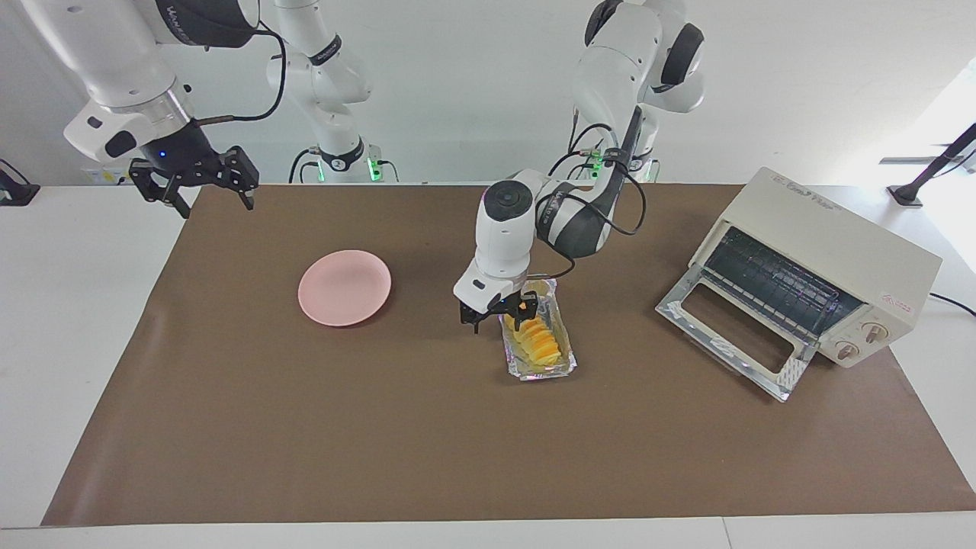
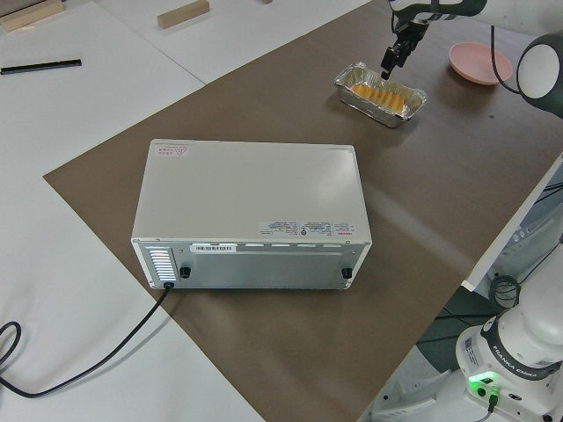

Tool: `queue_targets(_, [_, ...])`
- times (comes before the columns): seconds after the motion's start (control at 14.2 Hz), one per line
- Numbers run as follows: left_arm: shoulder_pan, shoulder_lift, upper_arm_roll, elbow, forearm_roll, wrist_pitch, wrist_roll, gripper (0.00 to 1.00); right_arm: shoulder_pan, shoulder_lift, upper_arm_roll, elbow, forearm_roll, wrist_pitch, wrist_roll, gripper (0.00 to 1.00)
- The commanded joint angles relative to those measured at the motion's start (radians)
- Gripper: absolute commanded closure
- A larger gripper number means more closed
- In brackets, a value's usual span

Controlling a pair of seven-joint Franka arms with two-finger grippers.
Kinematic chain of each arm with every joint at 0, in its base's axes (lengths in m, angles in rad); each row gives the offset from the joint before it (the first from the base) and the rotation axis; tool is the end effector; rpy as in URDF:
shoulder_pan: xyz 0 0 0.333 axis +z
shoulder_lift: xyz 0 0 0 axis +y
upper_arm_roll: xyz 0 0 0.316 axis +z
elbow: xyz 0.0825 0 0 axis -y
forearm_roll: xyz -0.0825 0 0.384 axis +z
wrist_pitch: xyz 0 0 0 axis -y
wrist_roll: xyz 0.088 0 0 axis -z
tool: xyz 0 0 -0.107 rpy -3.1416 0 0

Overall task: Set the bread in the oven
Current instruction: 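Reach the left gripper to the foil tray and grasp it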

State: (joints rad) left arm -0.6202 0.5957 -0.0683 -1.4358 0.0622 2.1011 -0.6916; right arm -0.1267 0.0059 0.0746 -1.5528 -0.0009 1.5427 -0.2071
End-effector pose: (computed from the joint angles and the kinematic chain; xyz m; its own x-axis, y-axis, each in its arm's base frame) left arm 0.5648 -0.4490 0.3516 0.9978 -0.0123 0.0657 -0.0144 -0.9994 0.0318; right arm 0.5528 -0.0291 0.6273 0.9879 0.1544 -0.0157 0.1543 -0.9880 -0.0028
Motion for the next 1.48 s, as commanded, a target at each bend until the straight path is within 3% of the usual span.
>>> queue_targets(0.0, [0.000,0.006,0.007,-0.006,0.021,0.014,-0.017,0.31,-0.028,-0.027,0.016,-0.033,0.004,0.013,-0.028,0.00])
queue_targets(0.49, [-0.012,0.007,0.007,-0.052,0.021,0.046,-0.025,0.56,-0.021,-0.029,0.016,-0.032,0.005,-0.010,-0.026,0.00])
queue_targets(0.56, [-0.010,0.007,0.007,-0.067,0.021,0.053,-0.026,0.63,-0.021,-0.029,0.016,-0.032,0.006,-0.010,-0.026,0.00])
queue_targets(0.7, [-0.009,0.004,0.007,-0.075,0.021,0.042,-0.032,1.00,-0.021,-0.029,0.016,-0.032,0.005,-0.012,-0.026,0.00])
queue_targets(0.98, [-0.001,0.000,0.012,-0.057,0.013,-0.022,-0.078,1.00,-0.021,-0.029,0.016,-0.032,0.006,-0.012,-0.026,0.00])
queue_targets(1.27, [0.000,-0.004,0.054,0.069,-0.001,-0.169,-0.095,1.00,-0.021,-0.029,0.016,-0.032,0.004,-0.013,-0.026,0.00])
queue_targets(1.41, [0.002,-0.016,0.117,0.081,-0.010,-0.182,-0.105,1.00,-0.021,-0.029,0.016,-0.030,0.006,-0.012,-0.026,0.00])
